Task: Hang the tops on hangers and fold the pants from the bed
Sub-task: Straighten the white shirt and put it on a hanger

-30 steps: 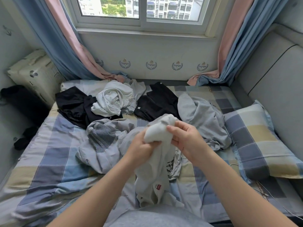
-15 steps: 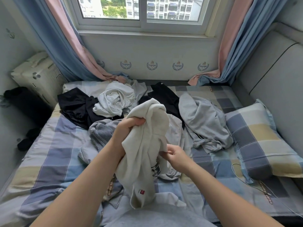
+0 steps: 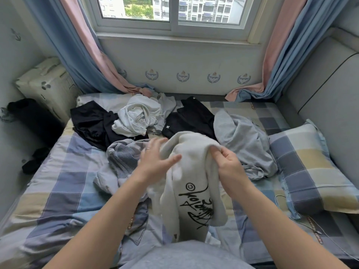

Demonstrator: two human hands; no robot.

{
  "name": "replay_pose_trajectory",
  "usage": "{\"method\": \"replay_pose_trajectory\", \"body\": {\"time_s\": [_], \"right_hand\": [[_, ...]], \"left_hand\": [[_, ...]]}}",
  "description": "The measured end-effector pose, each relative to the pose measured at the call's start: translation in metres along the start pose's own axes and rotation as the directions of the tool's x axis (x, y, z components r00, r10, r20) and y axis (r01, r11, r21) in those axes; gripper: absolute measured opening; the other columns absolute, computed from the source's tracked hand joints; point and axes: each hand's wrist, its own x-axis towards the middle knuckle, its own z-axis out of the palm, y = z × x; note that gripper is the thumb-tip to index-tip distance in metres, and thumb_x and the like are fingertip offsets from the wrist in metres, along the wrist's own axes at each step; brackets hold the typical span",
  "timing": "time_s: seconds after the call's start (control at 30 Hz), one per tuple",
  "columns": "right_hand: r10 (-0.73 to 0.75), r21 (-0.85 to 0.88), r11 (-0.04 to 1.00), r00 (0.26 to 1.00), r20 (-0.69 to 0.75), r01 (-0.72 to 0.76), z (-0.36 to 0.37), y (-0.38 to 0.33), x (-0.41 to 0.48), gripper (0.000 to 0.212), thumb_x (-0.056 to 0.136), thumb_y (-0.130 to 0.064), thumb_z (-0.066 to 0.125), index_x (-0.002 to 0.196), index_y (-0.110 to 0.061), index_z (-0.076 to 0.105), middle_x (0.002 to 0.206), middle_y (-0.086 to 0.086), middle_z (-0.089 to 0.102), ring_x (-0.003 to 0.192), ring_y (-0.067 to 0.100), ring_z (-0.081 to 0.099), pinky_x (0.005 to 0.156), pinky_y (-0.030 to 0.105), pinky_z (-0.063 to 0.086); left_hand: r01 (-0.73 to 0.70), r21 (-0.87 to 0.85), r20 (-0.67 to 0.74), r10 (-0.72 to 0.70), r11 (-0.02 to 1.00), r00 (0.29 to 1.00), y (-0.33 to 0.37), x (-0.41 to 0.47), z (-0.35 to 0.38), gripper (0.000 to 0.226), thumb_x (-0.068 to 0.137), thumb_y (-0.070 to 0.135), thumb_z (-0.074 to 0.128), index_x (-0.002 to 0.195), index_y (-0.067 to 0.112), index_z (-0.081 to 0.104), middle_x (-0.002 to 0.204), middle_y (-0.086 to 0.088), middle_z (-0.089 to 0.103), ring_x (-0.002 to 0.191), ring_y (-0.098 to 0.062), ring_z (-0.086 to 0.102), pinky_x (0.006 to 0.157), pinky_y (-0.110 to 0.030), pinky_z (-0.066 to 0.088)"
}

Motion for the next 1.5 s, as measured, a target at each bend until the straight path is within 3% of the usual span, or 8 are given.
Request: {"method": "replay_pose_trajectory", "body": {"time_s": [0.2,0.37,0.63,0.83,1.03,1.17,1.27,1.5], "right_hand": [[-0.053,0.233,0.972,0.996,0.072,0.035,-0.013,-0.029,0.007,0.029,0.105,-0.025,0.047,0.092,0.000,0.057,0.079,0.013,0.072,0.077,0.024,0.073,0.067,0.032,0.059],[-0.085,0.231,0.970,0.995,0.047,0.072,-0.020,-0.040,0.012,0.031,0.098,-0.033,0.054,0.097,-0.003,0.061,0.092,0.020,0.073,0.087,0.030,0.071,0.077,0.040,0.060],[-0.095,-0.061,0.994,0.990,-0.100,0.089,-0.021,-0.037,0.022,0.020,0.102,-0.027,0.058,0.095,-0.012,0.068,0.098,0.019,0.069,0.094,0.028,0.065,0.096,0.061,0.051],[-0.102,-0.401,0.911,0.995,0.008,0.097,-0.021,-0.014,0.009,0.035,0.092,-0.026,0.071,0.122,-0.032,0.054,0.127,-0.017,0.055,0.127,0.007,0.049,0.102,0.029,0.043],[0.200,-0.383,0.924,0.859,0.471,-0.005,0.005,0.045,-0.025,0.073,0.072,-0.045,0.085,0.134,-0.045,0.045,0.123,-0.032,0.059,0.116,-0.016,0.051,0.088,0.008,0.046],[0.181,-0.459,0.886,0.958,0.220,-0.062,0.024,0.085,-0.023,0.041,0.071,-0.050,0.071,0.108,-0.043,0.057,0.100,-0.014,0.069,0.098,0.007,0.065,0.085,0.027,0.053],[0.080,-0.610,0.792,0.992,0.101,-0.002,0.020,0.093,-0.008,0.006,0.086,-0.034,0.056,0.082,-0.035,0.053,0.078,-0.013,0.059,0.075,0.008,0.055,0.061,0.005,0.039],[-0.202,-0.642,0.757,0.978,-0.051,0.123,-0.022,0.073,0.017,0.035,0.097,-0.015,0.053,0.070,-0.037,0.055,0.063,-0.015,0.058,0.063,0.003,0.052,0.056,0.016,0.037]], "left_hand": [[0.134,-0.286,0.374,-0.019,0.949,0.927,-0.001,-0.017,0.028,0.072,0.058,0.078,0.067,0.119,0.043,0.053,0.125,0.011,0.063,0.116,0.000,0.061,0.091,-0.018,0.049],[0.159,-0.209,0.488,-0.038,0.965,0.872,-0.002,-0.018,0.026,0.104,0.057,0.080,0.075,0.143,0.034,0.042,0.135,0.011,0.060,0.117,-0.001,0.060,0.102,-0.032,0.049],[0.121,-0.285,0.282,-0.037,0.951,0.959,0.009,-0.018,0.042,0.011,0.097,0.021,0.064,0.106,0.018,0.070,0.103,0.001,0.077,0.098,-0.016,0.072,0.092,-0.044,0.057],[0.370,-0.697,0.169,-0.360,0.615,0.917,0.016,-0.008,0.032,0.022,0.102,0.021,0.057,0.115,0.006,0.063,0.093,-0.012,0.077,0.077,-0.027,0.075,0.063,-0.038,0.060],[0.355,-0.878,0.154,-0.511,0.323,0.846,0.038,-0.002,0.015,0.035,0.103,0.028,0.055,0.124,0.001,0.059,0.114,-0.023,0.069,0.092,-0.034,0.071,0.076,-0.044,0.059],[0.344,-0.925,0.235,-0.470,0.161,0.851,0.053,-0.006,0.008,0.033,0.105,0.028,0.051,0.116,-0.002,0.061,0.100,-0.019,0.075,0.085,-0.029,0.075,0.069,-0.040,0.062],[0.318,-0.940,0.230,-0.455,0.126,0.860,0.056,-0.007,0.005,0.033,0.104,0.024,0.053,0.123,-0.002,0.059,0.108,-0.019,0.073,0.095,-0.032,0.074,0.073,-0.042,0.063],[0.260,-0.960,0.177,-0.488,0.108,0.855,0.041,0.002,-0.014,0.037,0.105,0.023,0.050,0.133,0.000,0.053,0.114,-0.019,0.069,0.080,-0.028,0.074,0.052,-0.037,0.061]]}}
